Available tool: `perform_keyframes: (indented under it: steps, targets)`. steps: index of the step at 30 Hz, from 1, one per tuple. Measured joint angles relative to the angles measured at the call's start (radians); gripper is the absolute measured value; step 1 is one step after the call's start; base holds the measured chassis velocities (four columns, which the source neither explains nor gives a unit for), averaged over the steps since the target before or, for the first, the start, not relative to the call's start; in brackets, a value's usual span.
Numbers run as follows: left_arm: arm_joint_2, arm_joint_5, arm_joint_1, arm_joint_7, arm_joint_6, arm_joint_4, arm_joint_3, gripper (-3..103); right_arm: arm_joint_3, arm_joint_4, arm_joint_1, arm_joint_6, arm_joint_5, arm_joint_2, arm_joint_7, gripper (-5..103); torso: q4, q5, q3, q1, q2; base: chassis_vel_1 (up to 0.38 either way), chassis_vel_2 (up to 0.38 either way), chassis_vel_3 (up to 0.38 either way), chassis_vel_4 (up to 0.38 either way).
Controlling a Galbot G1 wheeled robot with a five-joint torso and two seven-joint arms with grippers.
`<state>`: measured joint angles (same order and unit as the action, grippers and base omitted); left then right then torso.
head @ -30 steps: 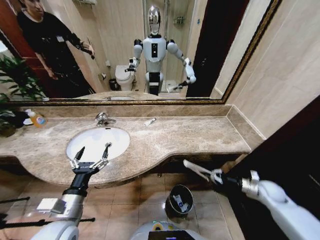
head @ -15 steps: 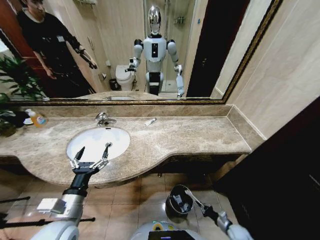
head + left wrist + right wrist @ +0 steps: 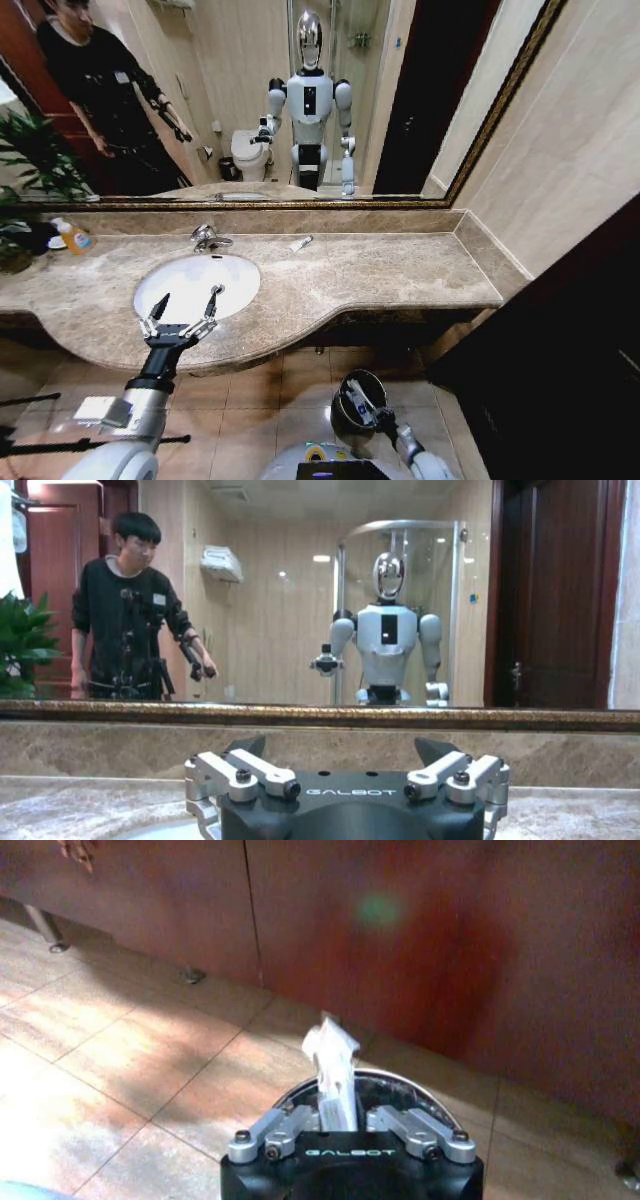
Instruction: Pick up the trash from the sink and place it in the trash bin.
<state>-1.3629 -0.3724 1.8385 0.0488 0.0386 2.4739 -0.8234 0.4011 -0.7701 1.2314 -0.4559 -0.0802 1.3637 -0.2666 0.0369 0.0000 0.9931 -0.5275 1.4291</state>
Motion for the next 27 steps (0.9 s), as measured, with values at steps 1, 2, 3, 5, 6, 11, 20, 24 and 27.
perform_keyframes:
  steps: [1,2,3,5,6,11,20,24,27]
  targets:
    - [0.0,0.0,0.0,0.0,0.0,0.0,0.0,100,0.002,0.005,-0.008,-0.002,-0.003,0.0,0.002,27,0.0,-0.0001,0.0,0.0,0.0,0.0,0.0,0.0,0.0]
    - [0.0,0.0,0.0,0.0,0.0,0.0,0.0,100,0.003,0.007,-0.015,-0.002,-0.003,-0.001,0.003,32,0.0,-0.0001,0.0,0.0,0.0,0.0,0.0,0.0,0.0]
    - [0.0,0.0,0.0,0.0,0.0,0.0,0.0,100,0.003,0.007,-0.015,-0.002,-0.003,-0.001,0.003,32,0.0,-0.0001,0.0,0.0,0.0,0.0,0.0,0.0,0.0]
    - [0.0,0.0,0.0,0.0,0.0,0.0,0.0,100,0.006,0.006,-0.024,0.003,0.003,-0.012,0.002,42,0.0,-0.0001,0.0,0.0,0.0,0.0,0.0,0.0,0.0]
    - [0.0,0.0,0.0,0.0,0.0,0.0,0.0,100,0.007,0.003,-0.027,0.003,0.007,-0.019,0.001,48,0.0,-0.0001,0.0,0.0,0.0,0.0,0.0,0.0,0.0]
    - [0.0,0.0,0.0,0.0,0.0,0.0,0.0,100,0.009,-0.078,0.002,-0.005,0.062,-0.059,-0.01,59,0.0,0.0005,0.0,0.0,0.0,0.0,0.0,0.0,0.0]
    - [0.0,0.0,0.0,0.0,0.0,0.0,0.0,100,0.227,-0.561,0.319,0.034,0.419,-0.264,-0.169,96,0.0,-0.0007,0.0,0.0,0.0,0.0,0.0,0.0,0.0]
    - [0.0,0.0,0.0,0.0,0.0,0.0,0.0,100,0.354,-0.763,0.492,0.038,0.56,-0.311,-0.249,100,-0.0008,-0.0005,0.0,0.0,0.0,0.0,0.0,0.0,0.0]
    - [0.0,0.0,0.0,0.0,0.0,0.0,0.0,100,0.415,-0.969,0.519,0.134,0.599,-0.277,-0.223,100,-0.0007,0.0008,0.0,0.0,0.0,0.0,0.0,0.0,0.0]
